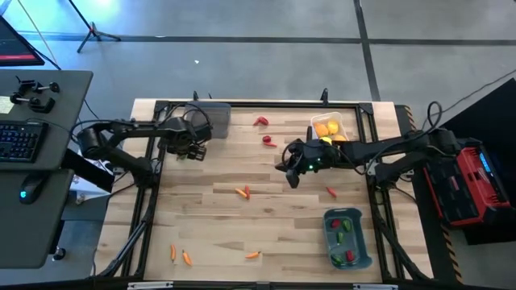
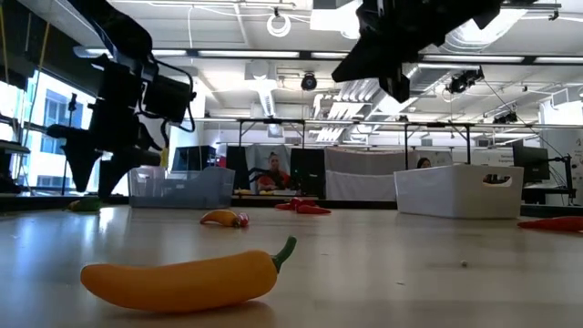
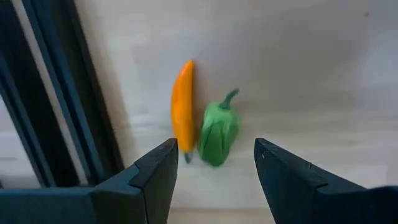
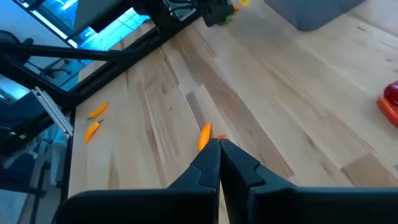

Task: Sort produce into baskets
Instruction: Put the green chili pepper into the blue bin

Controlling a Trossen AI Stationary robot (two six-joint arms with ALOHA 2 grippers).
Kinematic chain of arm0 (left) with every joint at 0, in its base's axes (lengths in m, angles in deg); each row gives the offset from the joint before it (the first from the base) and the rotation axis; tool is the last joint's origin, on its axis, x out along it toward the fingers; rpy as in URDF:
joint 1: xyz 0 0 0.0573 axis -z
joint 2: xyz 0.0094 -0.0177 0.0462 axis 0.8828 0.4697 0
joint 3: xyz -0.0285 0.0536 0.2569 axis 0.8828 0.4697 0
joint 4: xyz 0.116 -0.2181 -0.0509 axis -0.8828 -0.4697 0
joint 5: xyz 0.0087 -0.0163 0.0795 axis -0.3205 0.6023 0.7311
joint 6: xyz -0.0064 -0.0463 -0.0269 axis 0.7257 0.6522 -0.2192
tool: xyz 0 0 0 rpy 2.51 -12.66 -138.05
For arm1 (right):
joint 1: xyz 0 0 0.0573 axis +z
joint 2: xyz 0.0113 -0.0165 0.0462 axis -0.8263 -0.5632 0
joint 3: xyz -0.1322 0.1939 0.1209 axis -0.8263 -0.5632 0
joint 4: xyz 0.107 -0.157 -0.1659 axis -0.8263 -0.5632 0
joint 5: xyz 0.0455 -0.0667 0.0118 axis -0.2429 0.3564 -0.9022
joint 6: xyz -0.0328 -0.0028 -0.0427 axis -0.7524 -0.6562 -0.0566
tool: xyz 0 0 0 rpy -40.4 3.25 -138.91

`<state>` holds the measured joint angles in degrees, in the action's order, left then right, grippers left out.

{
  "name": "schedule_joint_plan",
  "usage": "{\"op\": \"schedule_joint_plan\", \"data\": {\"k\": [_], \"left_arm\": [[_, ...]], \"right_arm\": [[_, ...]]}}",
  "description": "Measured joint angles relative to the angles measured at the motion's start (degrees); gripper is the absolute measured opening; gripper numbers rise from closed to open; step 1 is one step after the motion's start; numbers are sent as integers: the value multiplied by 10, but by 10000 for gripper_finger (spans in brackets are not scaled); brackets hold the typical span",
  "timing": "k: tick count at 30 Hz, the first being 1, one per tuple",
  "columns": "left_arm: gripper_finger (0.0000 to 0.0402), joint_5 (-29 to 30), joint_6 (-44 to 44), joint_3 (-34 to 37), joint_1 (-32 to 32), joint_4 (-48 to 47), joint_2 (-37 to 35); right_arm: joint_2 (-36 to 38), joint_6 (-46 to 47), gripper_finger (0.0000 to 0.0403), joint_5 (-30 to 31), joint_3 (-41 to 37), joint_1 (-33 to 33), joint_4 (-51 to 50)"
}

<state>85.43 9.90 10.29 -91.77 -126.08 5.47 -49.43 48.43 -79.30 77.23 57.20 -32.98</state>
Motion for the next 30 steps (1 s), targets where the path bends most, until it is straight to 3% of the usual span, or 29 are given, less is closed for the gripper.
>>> {"op": "schedule_joint_plan", "data": {"k": [9, 20, 25, 30], "left_arm": [[187, -14, -46, 0, 0, 37, 44], [71, -56, -63, -1, 1, 45, 50], [13, -91, -42, -13, 39, 44, 4], [12, -86, 32, -49, 112, 68, -85]], "right_arm": [[0, 1, 0, 3, 3, 0, -7], [3, 0, 0, 3, 3, 0, -10], [55, -28, 0, 3, 3, 0, -21], [132, -63, 0, 9, 3, 1, -42]]}}
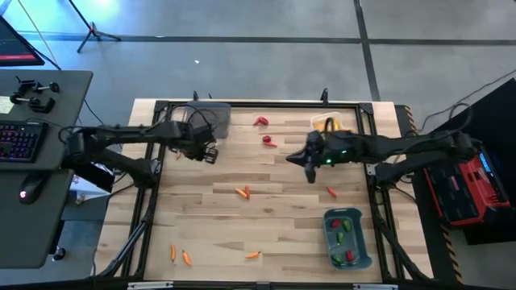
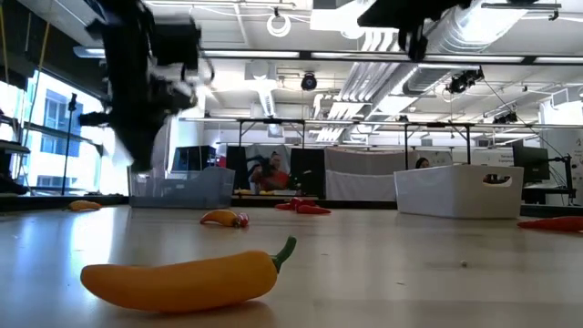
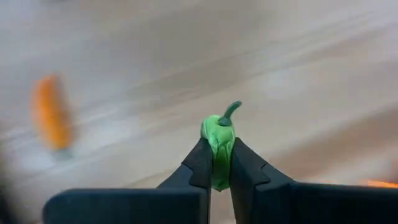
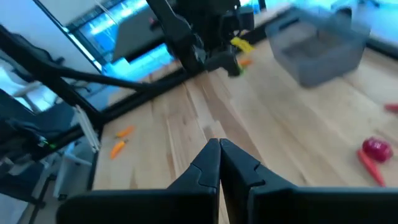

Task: Sort produce into baskets
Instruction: Put the green chili pepper into the blue bin

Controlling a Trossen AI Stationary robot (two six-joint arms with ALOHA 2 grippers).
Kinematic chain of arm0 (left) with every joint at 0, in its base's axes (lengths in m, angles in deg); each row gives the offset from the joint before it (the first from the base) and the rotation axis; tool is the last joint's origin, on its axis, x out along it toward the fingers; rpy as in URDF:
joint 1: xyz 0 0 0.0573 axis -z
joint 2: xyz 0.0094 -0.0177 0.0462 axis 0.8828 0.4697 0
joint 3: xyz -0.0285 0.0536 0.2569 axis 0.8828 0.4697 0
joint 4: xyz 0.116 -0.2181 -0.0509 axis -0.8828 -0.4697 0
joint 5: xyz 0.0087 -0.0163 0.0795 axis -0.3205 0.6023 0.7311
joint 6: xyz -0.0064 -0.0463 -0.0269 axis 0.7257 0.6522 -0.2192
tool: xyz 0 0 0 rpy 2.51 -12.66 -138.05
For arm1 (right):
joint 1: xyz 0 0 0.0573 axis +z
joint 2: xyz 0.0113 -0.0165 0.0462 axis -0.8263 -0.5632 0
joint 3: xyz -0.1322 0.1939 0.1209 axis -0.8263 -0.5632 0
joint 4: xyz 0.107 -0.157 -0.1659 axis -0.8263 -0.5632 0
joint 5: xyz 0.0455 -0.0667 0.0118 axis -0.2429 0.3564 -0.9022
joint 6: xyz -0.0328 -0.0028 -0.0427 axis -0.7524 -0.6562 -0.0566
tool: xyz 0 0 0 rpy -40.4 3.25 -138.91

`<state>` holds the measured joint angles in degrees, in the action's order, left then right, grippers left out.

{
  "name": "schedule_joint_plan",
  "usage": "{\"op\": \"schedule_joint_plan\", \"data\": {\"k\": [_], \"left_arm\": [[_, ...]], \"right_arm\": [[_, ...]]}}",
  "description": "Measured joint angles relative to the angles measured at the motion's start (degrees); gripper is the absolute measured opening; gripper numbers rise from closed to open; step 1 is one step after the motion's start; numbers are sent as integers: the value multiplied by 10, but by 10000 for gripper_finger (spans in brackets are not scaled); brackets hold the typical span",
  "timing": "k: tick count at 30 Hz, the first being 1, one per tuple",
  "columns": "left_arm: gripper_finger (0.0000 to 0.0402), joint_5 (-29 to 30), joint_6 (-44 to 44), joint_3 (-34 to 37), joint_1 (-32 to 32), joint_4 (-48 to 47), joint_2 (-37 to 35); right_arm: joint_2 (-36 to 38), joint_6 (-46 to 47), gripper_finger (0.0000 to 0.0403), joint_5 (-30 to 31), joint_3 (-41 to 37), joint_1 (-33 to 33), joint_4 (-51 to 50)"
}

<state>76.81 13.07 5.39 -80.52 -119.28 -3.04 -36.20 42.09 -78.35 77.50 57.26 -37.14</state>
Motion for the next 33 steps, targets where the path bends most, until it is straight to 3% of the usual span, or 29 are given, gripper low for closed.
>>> {"op": "schedule_joint_plan", "data": {"k": [5, 11, 16, 23, 28, 33], "left_arm": [[11, 4, 23, -56, 100, 111, -37], [8, 40, -8, -129, 217, 247, 21], [8, 14, -88, -183, 303, 375, 128], [14, -39, -189, -266, 392, 559, 305], [15, -39, -262, -363, 408, 649, 422], [16, -38, -323, -483, 403, 651, 528]], "right_arm": [[58, -16, 0, 0, 0, 0, -20], [79, 34, 0, 5, 0, 38, 6], [78, 71, 0, 68, 0, 113, 75], [77, 87, 0, 228, 0, 204, 116], [77, 90, 0, 295, 0, 238, 115], [76, 85, 0, 333, 0, 253, 111]]}}
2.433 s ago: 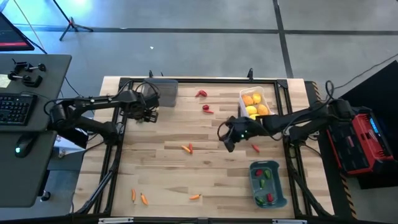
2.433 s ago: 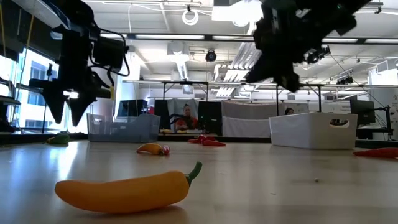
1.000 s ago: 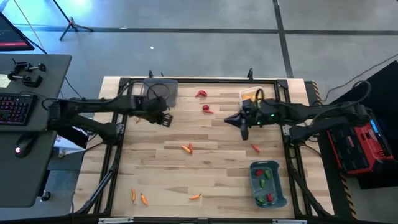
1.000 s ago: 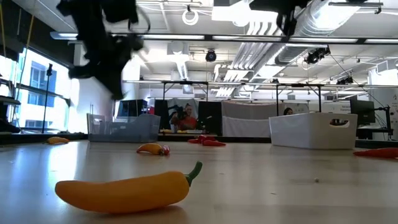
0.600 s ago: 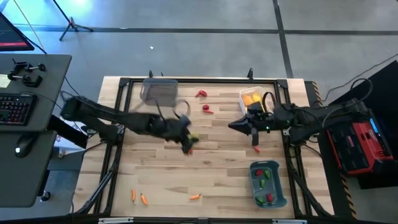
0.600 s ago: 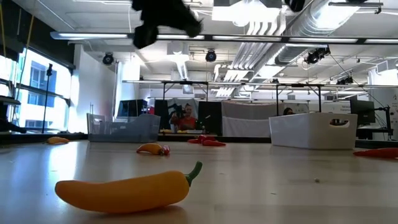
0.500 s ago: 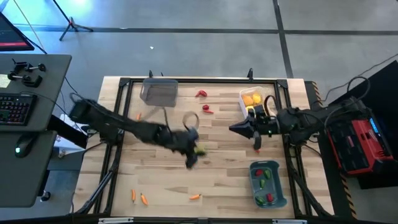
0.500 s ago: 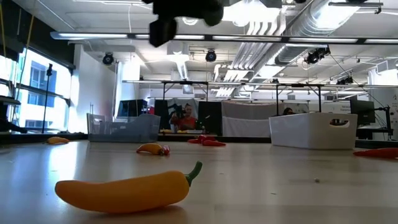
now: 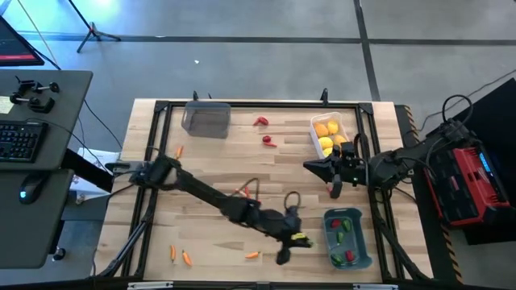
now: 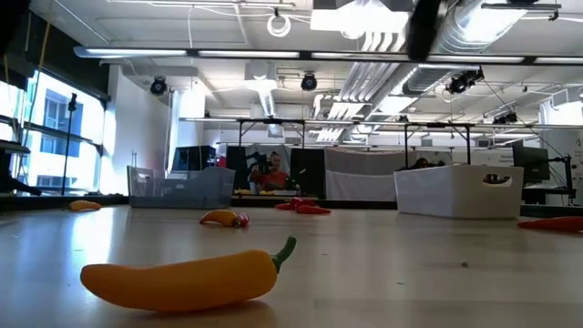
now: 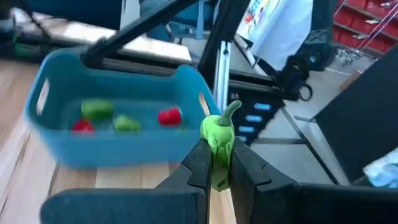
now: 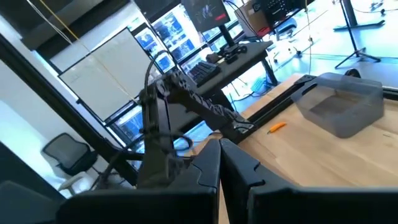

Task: Sort produce into baskets
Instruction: Put the green chili pepper into the blue bin

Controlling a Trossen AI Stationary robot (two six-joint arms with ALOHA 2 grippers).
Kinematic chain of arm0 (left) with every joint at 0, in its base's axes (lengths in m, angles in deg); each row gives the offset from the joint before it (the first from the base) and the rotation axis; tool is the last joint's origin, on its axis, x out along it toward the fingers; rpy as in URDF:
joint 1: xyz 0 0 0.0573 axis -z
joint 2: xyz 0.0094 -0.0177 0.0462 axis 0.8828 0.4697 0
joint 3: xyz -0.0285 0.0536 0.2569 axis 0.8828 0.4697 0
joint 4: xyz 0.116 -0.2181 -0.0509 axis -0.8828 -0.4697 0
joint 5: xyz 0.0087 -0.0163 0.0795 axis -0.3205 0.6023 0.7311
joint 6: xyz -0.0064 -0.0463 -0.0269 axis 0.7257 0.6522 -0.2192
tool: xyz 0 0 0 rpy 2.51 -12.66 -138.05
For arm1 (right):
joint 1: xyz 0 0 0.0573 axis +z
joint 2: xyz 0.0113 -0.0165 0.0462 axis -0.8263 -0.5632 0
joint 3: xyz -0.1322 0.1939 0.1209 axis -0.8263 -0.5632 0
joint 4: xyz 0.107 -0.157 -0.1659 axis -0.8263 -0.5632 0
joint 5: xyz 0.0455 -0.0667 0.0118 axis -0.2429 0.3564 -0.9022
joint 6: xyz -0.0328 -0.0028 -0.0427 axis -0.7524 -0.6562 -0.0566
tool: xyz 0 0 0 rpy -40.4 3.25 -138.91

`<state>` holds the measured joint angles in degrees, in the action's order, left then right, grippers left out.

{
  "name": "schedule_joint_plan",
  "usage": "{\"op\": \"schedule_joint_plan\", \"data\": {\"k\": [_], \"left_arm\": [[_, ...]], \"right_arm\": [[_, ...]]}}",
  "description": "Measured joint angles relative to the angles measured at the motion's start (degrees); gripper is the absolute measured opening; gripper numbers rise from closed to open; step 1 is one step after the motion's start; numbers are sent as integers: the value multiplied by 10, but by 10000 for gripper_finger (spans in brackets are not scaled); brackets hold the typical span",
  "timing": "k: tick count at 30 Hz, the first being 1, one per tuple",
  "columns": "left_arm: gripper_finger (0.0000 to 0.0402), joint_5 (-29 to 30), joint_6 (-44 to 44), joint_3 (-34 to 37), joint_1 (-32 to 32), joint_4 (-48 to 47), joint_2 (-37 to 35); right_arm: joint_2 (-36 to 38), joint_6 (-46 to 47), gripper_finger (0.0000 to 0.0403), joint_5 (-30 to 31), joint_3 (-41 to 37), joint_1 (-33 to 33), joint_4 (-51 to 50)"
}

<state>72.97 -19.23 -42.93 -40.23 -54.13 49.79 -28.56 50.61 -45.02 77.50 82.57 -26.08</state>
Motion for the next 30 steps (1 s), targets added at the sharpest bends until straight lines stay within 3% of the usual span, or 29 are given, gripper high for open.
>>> {"op": "schedule_joint_plan", "data": {"k": [4, 8, 16, 26, 30], "left_arm": [[16, 5, -41, -87, -11, 4, 73], [19, 9, -46, -127, -22, 4, 106], [43, 39, -38, -125, -65, 12, 107], [85, -16, -25, -125, -81, 126, 133], [107, -10, -25, -125, -77, 141, 151]], "right_arm": [[-4, 0, 0, 3, 0, 0, -5], [-7, 0, 0, 5, 0, -1, -4], [-12, 4, 0, 4, 0, -1, -5], [-12, -6, 0, 2, 0, -1, -5], [-12, -9, 0, 13, 0, -1, -3]]}}
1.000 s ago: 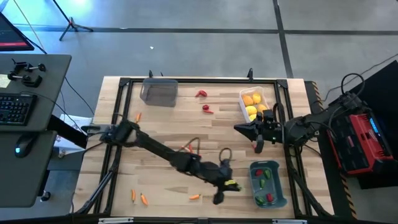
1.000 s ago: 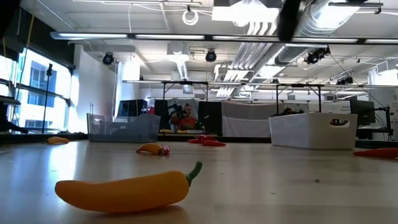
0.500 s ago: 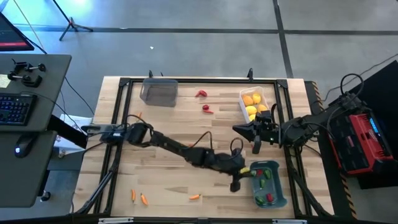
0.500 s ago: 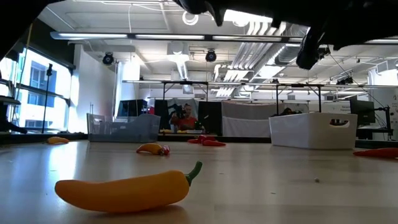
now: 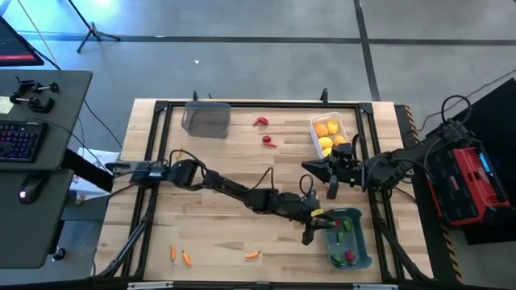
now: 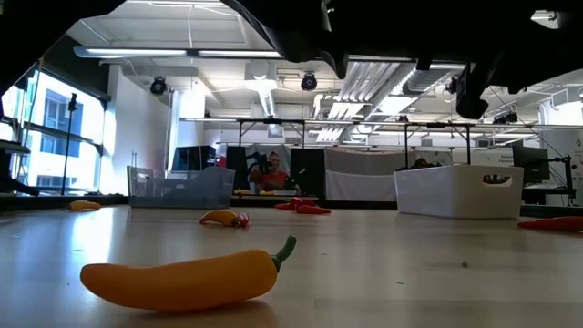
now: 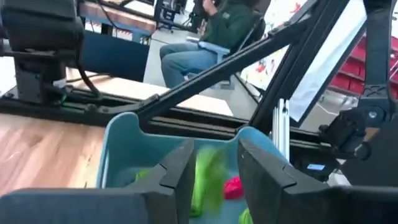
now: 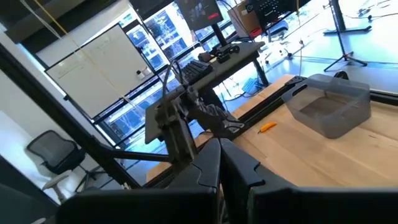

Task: Sort produce into baskets
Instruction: Put the green chili pepper into the blue bin, then put the red chili pepper into the blue bin

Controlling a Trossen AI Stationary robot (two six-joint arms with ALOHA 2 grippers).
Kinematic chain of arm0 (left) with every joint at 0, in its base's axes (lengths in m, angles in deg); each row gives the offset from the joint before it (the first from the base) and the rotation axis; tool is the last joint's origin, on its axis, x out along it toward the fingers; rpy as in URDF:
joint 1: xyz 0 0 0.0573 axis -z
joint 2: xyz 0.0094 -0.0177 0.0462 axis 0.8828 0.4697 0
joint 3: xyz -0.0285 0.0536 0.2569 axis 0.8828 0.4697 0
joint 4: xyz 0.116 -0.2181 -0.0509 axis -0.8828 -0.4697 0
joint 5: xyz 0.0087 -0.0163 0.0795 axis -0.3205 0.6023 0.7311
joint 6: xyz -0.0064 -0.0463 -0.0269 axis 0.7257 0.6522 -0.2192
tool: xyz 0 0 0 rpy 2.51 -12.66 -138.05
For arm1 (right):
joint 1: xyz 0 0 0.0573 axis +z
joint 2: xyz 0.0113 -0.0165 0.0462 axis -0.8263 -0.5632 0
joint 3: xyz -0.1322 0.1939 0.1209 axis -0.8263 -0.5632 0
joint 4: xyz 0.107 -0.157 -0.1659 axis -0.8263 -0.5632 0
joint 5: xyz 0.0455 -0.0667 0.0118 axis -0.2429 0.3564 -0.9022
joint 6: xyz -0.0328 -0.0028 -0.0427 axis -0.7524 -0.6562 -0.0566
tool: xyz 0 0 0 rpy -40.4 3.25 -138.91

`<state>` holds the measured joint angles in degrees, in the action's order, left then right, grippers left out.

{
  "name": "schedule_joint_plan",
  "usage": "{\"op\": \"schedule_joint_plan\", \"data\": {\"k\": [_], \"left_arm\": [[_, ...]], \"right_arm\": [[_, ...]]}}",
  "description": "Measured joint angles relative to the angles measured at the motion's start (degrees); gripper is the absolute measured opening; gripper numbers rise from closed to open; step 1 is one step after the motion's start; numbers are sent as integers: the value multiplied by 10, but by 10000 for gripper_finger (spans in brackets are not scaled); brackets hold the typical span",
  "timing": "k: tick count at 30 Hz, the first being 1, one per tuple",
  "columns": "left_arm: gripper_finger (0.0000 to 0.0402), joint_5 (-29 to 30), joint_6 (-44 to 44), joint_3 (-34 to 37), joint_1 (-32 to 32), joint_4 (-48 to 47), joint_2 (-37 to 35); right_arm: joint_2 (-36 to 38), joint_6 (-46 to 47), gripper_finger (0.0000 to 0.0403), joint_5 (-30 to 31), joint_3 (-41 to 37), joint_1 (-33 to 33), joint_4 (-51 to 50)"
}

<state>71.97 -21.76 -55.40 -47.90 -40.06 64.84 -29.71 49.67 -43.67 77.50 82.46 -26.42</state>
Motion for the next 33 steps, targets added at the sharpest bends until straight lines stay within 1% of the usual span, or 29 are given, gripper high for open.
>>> {"op": "schedule_joint_plan", "data": {"k": [3, 8, 11, 13, 15, 17, 20, 21, 23, 24, 26, 29, 33], "left_arm": [[126, 13, -3, -1, -1, 29, 7], [164, 9, 1, -2, -7, 25, 15], [186, -19, 9, -1, -10, 10, 14], [195, -68, 8, -1, -14, -26, -4], [199, -128, -4, -1, -20, -96, -34], [199, -163, -16, -2, -30, -189, -67], [200, -170, -63, -2, -44, -332, -104], [200, -167, -81, -1, -48, -383, -116], [200, -149, -108, 5, -57, -455, -144], [200, -142, -115, 22, -63, -470, -165], [200, -128, -114, 78, -74, -467, -216], [200, -71, -80, 209, -87, -438, -307], [200, 21, 23, 397, -96, -351, -451]], "right_arm": [[0, -1, 0, 5, 0, 0, 1], [0, -1, 0, 7, 0, 0, 4], [0, -2, 0, 7, 0, 0, 11], [0, -17, 0, 7, 0, 0, 22], [4, -38, 0, 8, 0, 0, 31], [10, -49, 0, 14, 0, 0, 36], [22, -57, 0, 17, 0, 0, 29], [26, -63, 0, 17, 0, 0, 24], [40, -67, 0, 15, 0, 3, 8], [46, -67, 0, 15, 0, 6, -6], [62, -66, 0, 13, 0, 9, -36], [82, -62, 0, 13, 0, 17, -87], [95, -51, 0, 13, 0, 16, -138]]}}
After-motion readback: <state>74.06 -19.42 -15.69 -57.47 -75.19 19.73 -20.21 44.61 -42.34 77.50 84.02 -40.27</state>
